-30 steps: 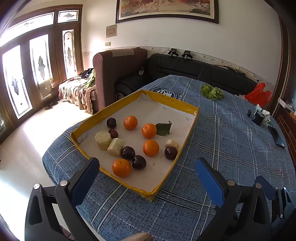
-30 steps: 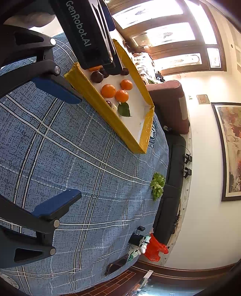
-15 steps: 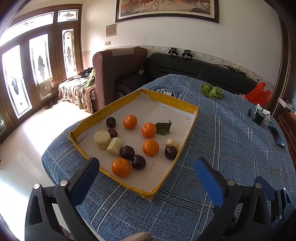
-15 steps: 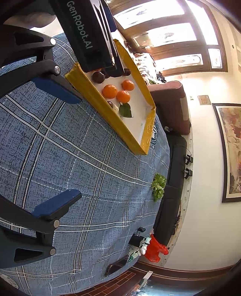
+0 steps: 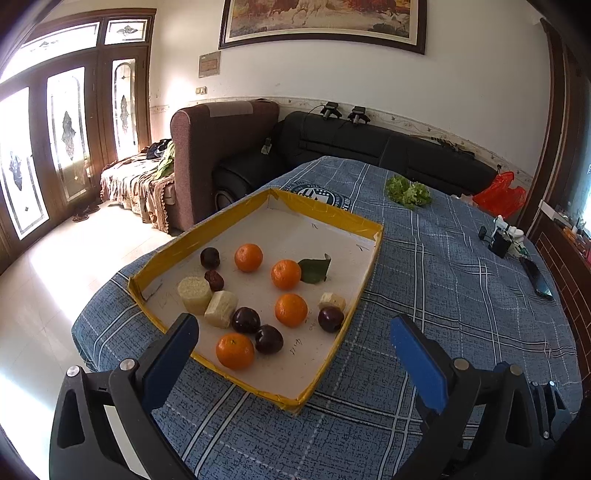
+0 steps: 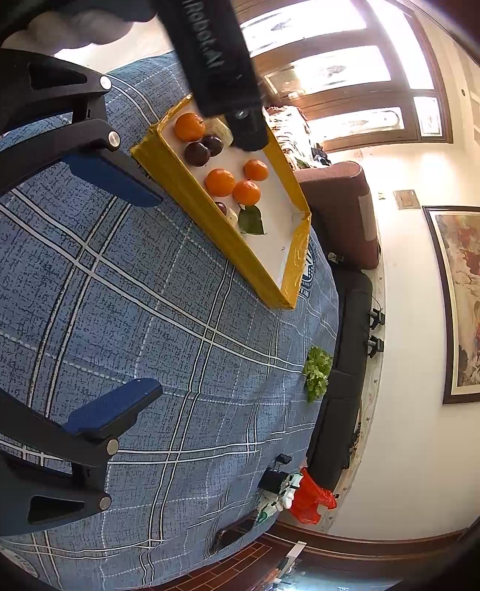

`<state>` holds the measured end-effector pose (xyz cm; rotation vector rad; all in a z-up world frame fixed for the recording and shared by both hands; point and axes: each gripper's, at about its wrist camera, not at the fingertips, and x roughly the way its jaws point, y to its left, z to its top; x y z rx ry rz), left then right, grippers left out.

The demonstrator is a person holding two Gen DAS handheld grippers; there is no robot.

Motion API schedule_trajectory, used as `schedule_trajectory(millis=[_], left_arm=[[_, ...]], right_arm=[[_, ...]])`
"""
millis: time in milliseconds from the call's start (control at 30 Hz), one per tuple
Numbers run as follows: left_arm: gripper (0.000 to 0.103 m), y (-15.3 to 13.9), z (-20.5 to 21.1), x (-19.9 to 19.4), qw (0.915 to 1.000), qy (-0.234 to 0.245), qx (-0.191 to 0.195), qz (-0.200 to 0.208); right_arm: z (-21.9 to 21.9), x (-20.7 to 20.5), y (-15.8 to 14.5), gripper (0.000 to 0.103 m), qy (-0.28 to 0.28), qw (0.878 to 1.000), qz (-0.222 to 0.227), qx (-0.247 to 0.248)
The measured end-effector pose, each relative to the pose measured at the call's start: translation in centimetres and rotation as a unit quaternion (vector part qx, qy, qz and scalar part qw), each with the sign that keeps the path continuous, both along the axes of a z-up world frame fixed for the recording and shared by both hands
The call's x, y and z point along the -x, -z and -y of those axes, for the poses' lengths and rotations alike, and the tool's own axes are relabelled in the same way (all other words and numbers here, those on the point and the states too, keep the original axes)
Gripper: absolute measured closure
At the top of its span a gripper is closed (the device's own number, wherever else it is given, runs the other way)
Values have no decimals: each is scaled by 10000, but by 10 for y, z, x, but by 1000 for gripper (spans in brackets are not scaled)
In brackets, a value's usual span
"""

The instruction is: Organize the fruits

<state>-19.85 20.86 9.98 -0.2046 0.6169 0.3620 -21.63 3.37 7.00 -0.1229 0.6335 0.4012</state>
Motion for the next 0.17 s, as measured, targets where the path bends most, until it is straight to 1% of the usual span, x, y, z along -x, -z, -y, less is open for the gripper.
schedule_trajectory(millis=[167], left_arm=[[0, -9, 11, -6, 9998, 121, -112, -62]], right_arm=[[23, -8, -7, 6, 268, 9992, -88, -275]])
